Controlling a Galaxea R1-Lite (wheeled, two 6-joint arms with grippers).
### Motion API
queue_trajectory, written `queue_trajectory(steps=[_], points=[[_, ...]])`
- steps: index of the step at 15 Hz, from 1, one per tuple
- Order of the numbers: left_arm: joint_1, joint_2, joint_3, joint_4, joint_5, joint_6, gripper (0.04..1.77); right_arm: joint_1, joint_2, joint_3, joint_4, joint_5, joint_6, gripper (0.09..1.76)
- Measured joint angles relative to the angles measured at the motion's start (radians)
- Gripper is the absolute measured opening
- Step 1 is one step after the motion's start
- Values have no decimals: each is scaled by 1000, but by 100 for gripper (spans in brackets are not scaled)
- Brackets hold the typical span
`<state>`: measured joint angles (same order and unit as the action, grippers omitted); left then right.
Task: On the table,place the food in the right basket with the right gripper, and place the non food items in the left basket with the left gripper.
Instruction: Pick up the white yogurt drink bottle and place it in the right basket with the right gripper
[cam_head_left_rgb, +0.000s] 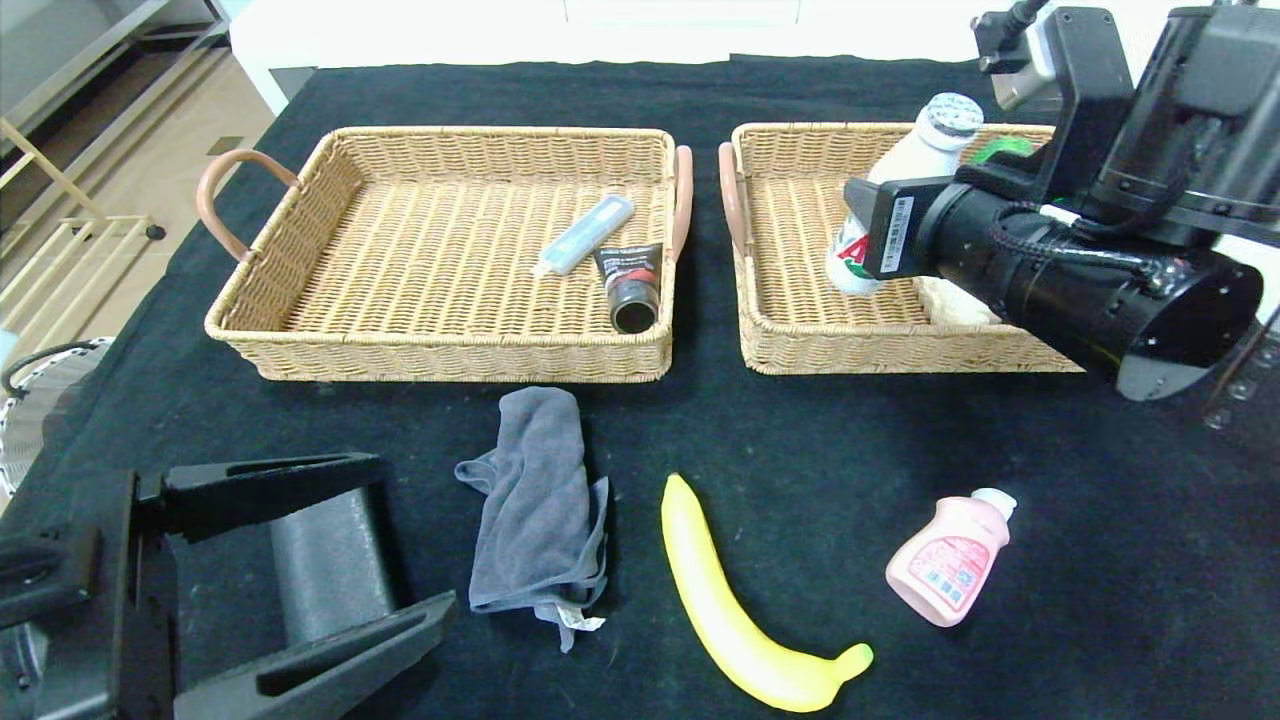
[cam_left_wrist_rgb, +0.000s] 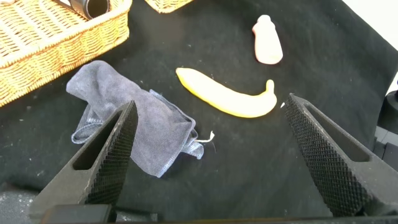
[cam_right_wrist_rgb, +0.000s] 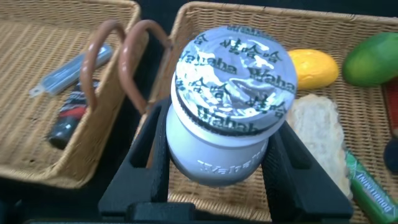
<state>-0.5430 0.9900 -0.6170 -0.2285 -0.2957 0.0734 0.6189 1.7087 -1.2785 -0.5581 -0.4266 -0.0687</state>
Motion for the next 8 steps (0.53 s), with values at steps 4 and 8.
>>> queue_trajectory(steps=[4,8], points=[[0,0,0,0,0,0,172,-73,73,-82,0,26,1,89],[0,0,0,0,0,0,172,-111,116,-106,-8,43,5,89]])
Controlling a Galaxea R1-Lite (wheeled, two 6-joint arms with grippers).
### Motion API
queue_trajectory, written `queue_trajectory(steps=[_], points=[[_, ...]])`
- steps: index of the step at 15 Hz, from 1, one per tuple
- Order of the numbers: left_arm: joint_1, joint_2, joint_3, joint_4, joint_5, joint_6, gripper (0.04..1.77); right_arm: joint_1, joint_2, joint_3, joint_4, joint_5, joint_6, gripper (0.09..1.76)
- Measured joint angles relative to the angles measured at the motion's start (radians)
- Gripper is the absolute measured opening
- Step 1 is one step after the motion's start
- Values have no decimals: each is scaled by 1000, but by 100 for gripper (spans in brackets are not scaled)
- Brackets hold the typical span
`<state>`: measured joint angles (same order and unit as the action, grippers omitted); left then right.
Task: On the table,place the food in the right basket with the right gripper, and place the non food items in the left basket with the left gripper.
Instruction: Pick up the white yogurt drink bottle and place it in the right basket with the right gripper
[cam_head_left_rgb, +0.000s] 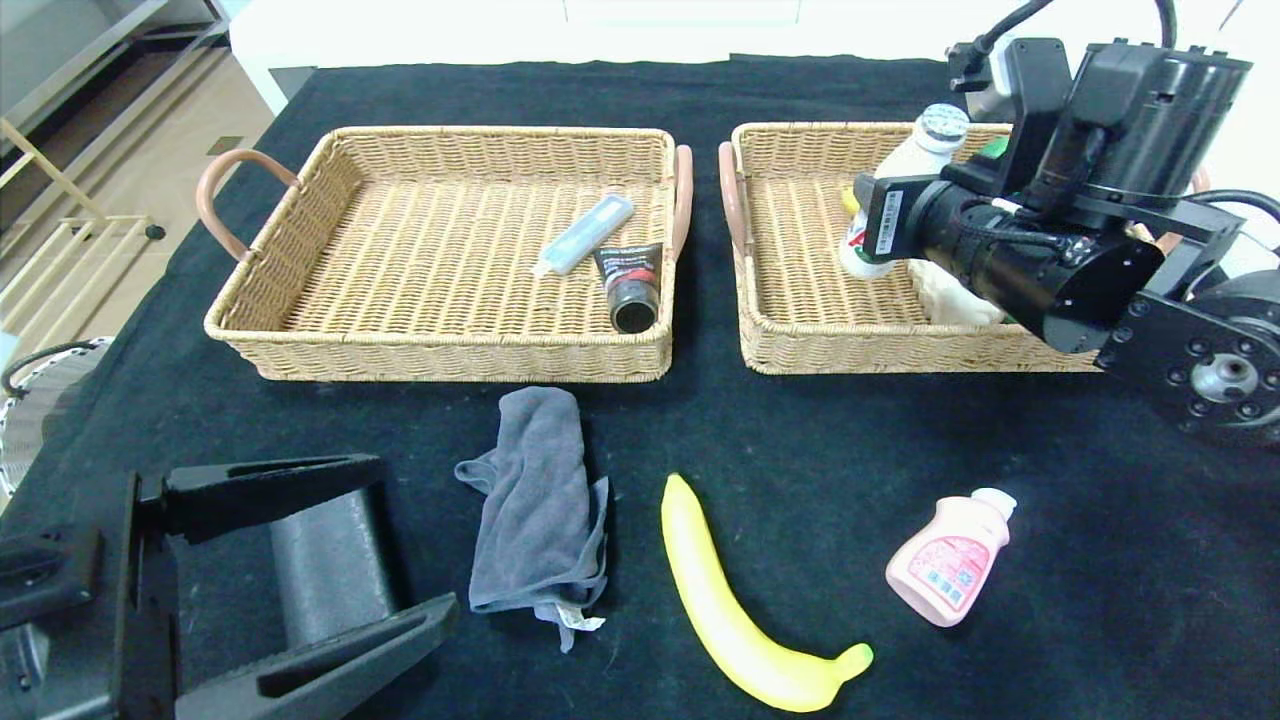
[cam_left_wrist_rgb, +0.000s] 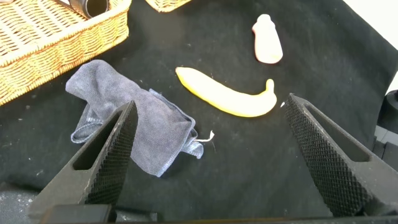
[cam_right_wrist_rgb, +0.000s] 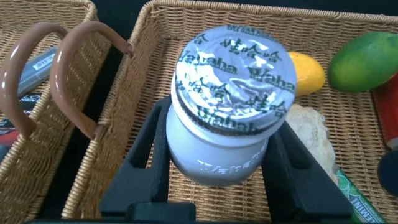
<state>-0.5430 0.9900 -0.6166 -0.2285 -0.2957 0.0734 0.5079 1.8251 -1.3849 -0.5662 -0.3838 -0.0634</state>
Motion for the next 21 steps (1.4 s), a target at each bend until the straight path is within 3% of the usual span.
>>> queue_trajectory(steps=[3,7,12,18,21], points=[[1,0,0,0,0,0,172,-13,27,-27,0,1,0,93],[1,0,0,0,1,0,172,-17,40,-37,9,1,0,124],[1,0,0,0,0,0,172,-13,17,-13,20,1,-2,146],[1,-1,1,0,0,5,172,25,-140,146,181,-38,4,159],[1,-1,3,0,0,6,172,80,-235,205,358,-64,65,163]])
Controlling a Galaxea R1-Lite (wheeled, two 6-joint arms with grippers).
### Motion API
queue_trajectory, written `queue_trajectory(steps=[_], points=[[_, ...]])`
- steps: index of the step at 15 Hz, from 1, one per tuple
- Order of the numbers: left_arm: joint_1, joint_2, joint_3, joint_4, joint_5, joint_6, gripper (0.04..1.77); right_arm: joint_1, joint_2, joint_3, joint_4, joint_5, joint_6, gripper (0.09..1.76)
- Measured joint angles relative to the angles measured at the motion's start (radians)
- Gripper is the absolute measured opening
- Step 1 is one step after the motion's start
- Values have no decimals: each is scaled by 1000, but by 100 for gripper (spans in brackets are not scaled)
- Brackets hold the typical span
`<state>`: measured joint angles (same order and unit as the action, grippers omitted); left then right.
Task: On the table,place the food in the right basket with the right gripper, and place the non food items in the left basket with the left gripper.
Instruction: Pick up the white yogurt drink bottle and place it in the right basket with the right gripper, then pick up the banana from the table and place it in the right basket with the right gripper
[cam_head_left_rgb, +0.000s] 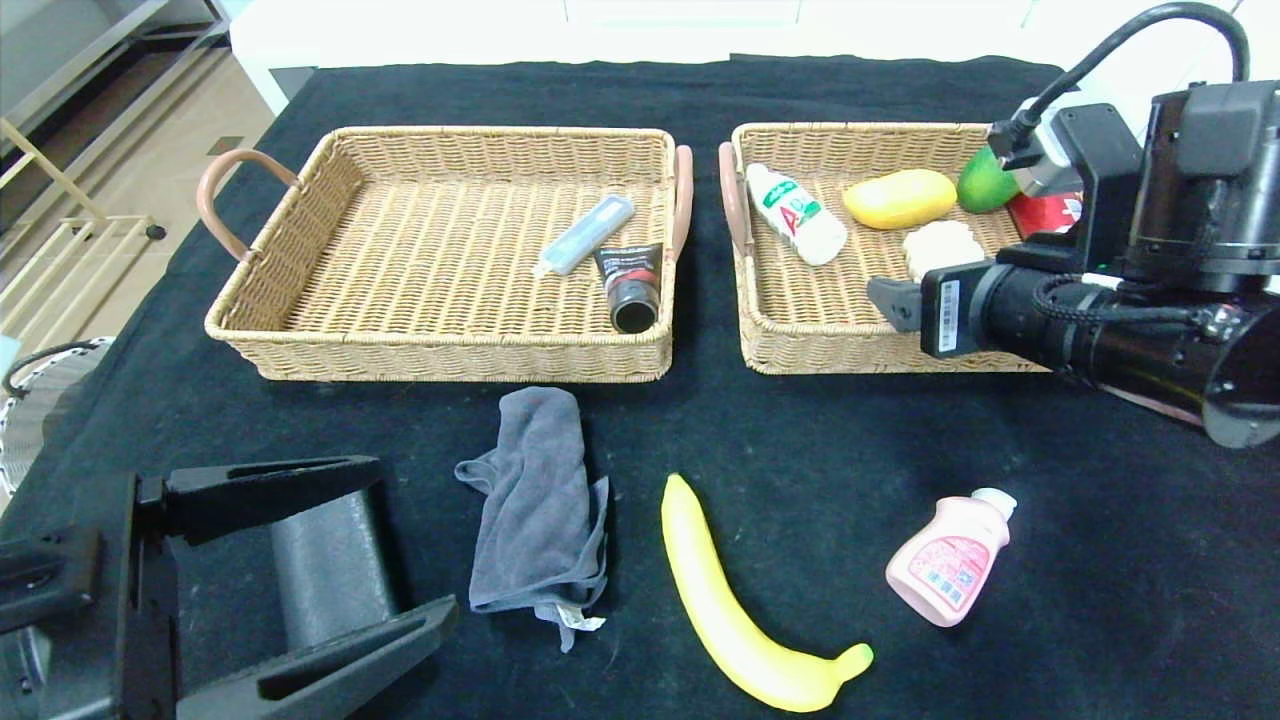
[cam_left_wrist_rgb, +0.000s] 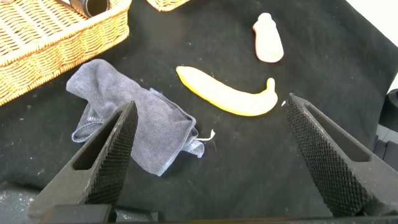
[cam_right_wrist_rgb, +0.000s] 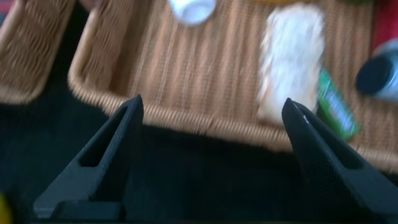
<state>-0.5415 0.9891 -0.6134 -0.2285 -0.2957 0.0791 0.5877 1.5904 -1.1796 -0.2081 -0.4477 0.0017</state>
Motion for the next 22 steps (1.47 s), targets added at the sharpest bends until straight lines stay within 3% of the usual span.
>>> queue_trajectory(steps=[3,8,13,22], points=[[0,0,1,0,0,0,172,109,-73,23,226,-1,143,165],[0,6,2,0,0,0,172,282,-107,127,270,2,157,168],[20,1,-8,-2,24,19,172,402,-55,153,256,-3,149,169],[50,-16,-30,0,24,15,172,515,40,267,-16,-5,25,170]])
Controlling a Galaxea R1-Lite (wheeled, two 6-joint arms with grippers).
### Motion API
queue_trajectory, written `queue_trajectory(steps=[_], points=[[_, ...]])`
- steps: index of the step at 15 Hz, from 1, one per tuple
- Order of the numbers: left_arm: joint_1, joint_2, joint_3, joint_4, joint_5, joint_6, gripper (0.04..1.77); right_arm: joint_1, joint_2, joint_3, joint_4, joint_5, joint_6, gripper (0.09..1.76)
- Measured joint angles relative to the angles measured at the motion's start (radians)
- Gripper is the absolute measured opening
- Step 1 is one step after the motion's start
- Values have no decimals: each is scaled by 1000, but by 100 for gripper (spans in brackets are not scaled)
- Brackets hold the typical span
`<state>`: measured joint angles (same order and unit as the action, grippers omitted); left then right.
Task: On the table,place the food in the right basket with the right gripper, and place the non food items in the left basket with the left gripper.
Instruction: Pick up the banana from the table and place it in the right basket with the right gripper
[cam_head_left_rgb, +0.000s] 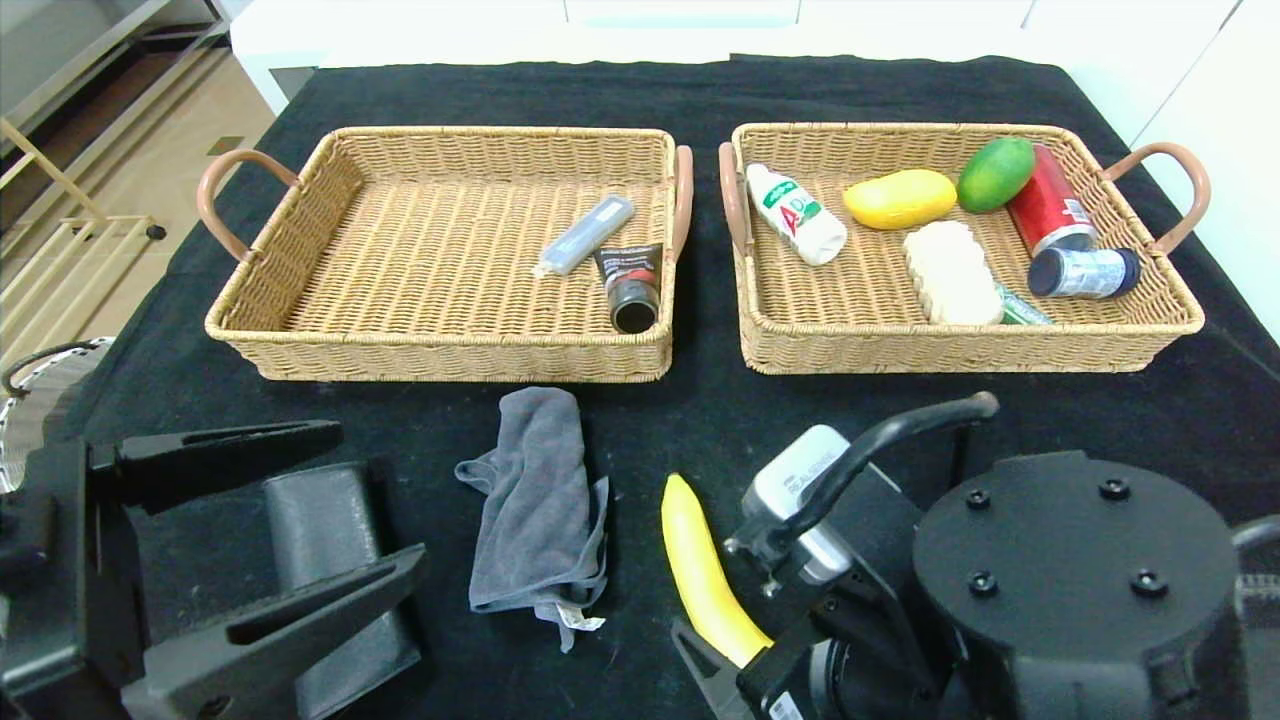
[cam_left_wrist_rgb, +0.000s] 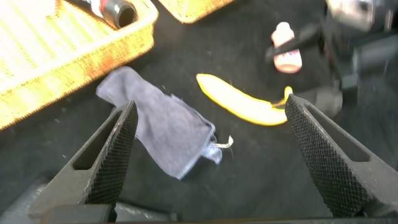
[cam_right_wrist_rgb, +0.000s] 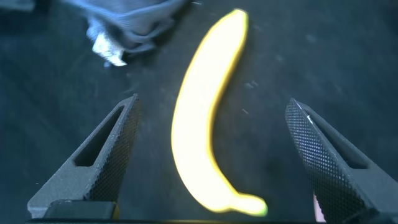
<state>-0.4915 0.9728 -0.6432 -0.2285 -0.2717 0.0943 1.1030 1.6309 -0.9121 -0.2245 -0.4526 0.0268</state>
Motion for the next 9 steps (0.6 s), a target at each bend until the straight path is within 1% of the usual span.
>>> queue_trajectory(steps=[3,5,9], points=[[23,-2,-11,0,-1,0,172,6,48,33,-95,-16,-63,170],[26,-4,-13,0,-1,1,172,7,82,37,-109,-47,-71,170],[27,-7,-13,0,-1,3,172,0,132,37,-119,-53,-67,170]])
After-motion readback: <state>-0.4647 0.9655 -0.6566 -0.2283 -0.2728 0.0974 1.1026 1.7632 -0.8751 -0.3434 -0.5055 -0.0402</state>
